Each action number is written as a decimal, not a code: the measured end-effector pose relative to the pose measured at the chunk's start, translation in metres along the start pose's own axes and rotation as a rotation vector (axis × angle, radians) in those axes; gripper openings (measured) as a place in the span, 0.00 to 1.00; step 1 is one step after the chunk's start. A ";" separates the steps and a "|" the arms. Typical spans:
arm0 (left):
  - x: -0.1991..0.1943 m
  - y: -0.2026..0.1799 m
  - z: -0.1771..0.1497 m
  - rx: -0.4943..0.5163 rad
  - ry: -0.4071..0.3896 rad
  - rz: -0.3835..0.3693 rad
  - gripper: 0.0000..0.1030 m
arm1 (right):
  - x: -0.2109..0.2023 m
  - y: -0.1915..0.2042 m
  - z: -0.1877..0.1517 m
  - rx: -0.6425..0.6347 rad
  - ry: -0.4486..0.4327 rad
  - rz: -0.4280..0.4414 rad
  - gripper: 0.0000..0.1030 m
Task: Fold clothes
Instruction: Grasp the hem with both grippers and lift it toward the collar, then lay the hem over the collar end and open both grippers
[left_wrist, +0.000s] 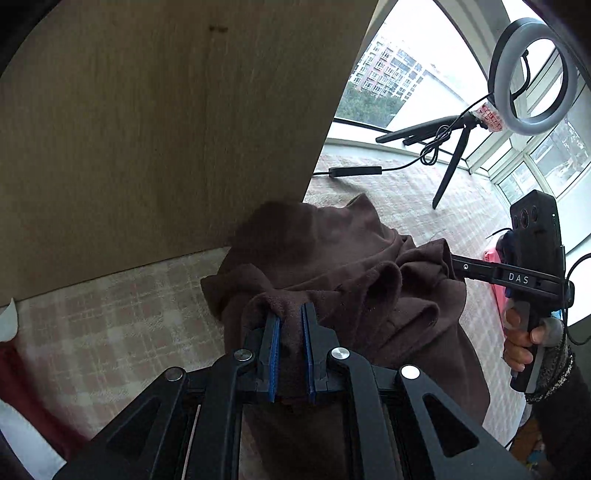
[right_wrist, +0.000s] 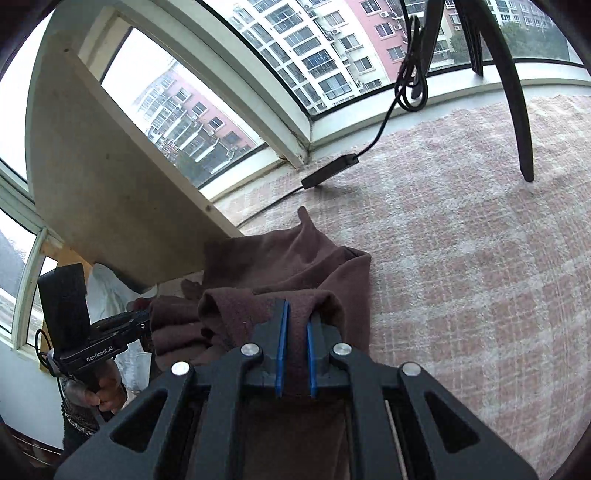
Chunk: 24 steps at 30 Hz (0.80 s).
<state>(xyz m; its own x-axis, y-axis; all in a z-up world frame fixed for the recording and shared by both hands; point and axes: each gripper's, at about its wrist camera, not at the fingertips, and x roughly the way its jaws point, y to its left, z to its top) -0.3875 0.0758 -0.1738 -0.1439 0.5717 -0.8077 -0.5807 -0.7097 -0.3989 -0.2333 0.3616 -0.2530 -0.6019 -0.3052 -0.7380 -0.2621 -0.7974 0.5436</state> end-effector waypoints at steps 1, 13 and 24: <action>0.003 0.003 0.001 -0.010 0.010 -0.011 0.13 | 0.007 -0.003 0.000 -0.002 0.015 -0.007 0.09; -0.064 0.016 0.002 -0.032 -0.115 -0.020 0.53 | -0.054 -0.010 0.013 0.034 -0.019 0.165 0.51; -0.030 -0.015 -0.015 0.310 -0.152 0.104 0.53 | -0.028 0.017 -0.007 -0.357 -0.016 -0.173 0.52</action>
<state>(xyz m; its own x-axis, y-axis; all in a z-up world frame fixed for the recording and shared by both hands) -0.3623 0.0626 -0.1502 -0.3187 0.5742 -0.7542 -0.7691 -0.6217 -0.1484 -0.2158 0.3532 -0.2257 -0.5842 -0.1449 -0.7985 -0.0834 -0.9680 0.2367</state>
